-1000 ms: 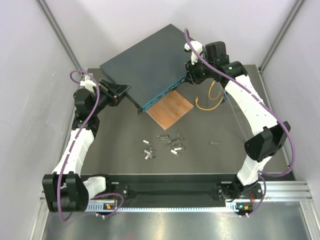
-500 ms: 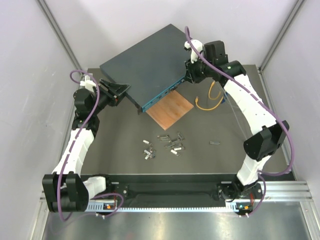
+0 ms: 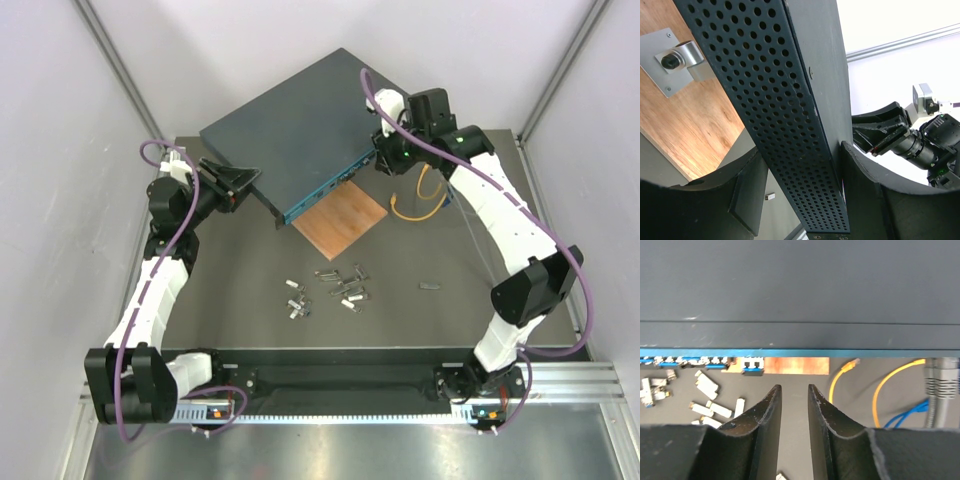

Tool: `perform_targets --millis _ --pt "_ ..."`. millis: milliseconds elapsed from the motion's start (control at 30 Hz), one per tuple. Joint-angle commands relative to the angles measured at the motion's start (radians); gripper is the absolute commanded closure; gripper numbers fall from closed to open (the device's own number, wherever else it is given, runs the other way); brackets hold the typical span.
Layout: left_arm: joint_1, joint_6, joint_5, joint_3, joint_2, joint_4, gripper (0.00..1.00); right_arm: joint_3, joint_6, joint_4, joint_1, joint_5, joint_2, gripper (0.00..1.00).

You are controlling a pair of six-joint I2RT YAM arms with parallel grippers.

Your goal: Insert the plug into the switch port

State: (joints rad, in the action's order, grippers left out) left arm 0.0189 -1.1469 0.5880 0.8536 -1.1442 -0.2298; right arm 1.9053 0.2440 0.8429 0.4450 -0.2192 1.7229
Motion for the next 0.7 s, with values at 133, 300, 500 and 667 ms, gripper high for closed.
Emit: perform_targets --millis 133,300,500,667 --pt "-0.016 0.085 -0.007 0.007 -0.040 -0.017 1.00 0.064 -0.021 -0.016 0.008 -0.066 -0.009 0.73" --pt "-0.016 0.085 -0.007 0.004 -0.043 -0.019 1.00 0.109 -0.054 -0.033 0.011 -0.086 0.023 0.74" --pt "-0.014 0.088 -0.008 0.001 -0.042 -0.019 1.00 0.150 -0.069 -0.028 0.014 -0.111 0.055 0.73" --pt "-0.014 0.090 -0.010 -0.001 -0.040 -0.019 1.00 0.153 -0.069 -0.033 0.017 -0.111 0.061 0.74"
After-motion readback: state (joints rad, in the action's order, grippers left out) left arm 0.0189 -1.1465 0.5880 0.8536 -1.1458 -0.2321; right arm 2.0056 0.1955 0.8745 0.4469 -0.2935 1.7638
